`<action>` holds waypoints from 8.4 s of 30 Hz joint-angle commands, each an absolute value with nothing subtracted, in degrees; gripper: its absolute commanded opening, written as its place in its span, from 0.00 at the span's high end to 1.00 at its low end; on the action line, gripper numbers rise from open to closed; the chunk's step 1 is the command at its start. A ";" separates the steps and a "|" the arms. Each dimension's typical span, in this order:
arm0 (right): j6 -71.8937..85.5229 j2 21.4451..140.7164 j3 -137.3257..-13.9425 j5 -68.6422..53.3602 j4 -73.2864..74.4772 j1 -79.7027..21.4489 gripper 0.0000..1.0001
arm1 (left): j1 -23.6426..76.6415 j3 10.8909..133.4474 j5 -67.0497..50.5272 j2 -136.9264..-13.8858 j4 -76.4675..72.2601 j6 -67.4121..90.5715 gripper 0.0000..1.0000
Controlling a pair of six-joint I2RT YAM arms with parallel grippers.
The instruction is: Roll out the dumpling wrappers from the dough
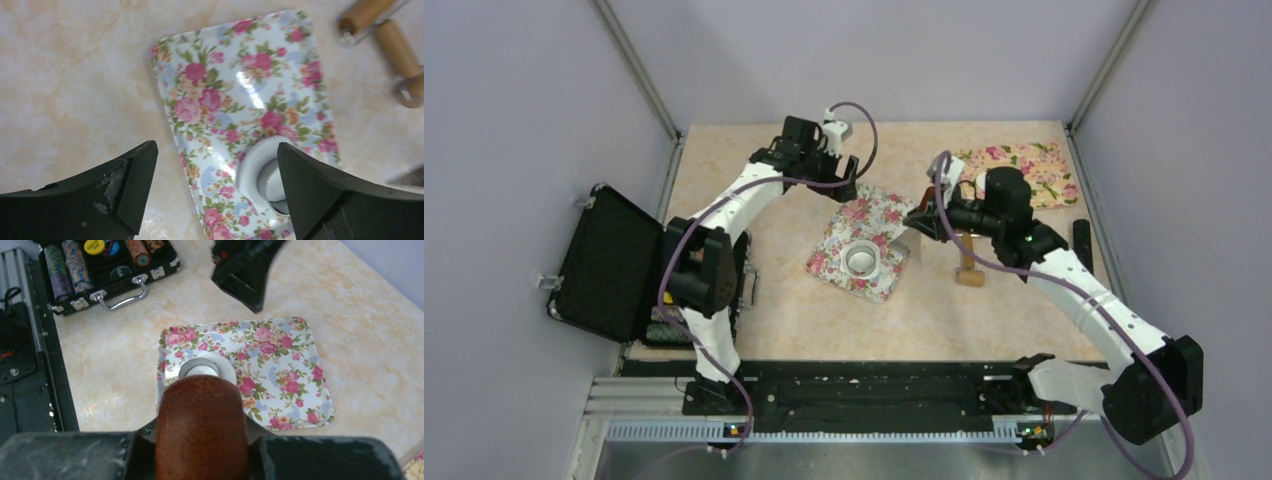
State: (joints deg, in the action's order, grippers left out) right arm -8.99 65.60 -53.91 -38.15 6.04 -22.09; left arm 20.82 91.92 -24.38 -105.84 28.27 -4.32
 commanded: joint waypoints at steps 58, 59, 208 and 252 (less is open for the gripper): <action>-35.62 87.11 -64.01 -12.36 16.22 -50.07 1.00 | 21.49 99.51 -8.90 -126.77 35.62 -0.11 0.72; -36.06 87.38 -64.07 -12.23 17.02 -50.25 1.00 | 21.47 99.57 -8.88 -126.82 35.58 -0.17 0.74; 3.34 108.66 -97.86 8.12 19.50 -51.44 1.00 | 20.50 94.75 -16.84 -125.33 33.14 5.27 1.00; -21.59 75.31 -61.67 -5.58 16.14 -39.34 1.00 | 18.62 94.67 -18.17 -124.92 32.41 5.98 1.00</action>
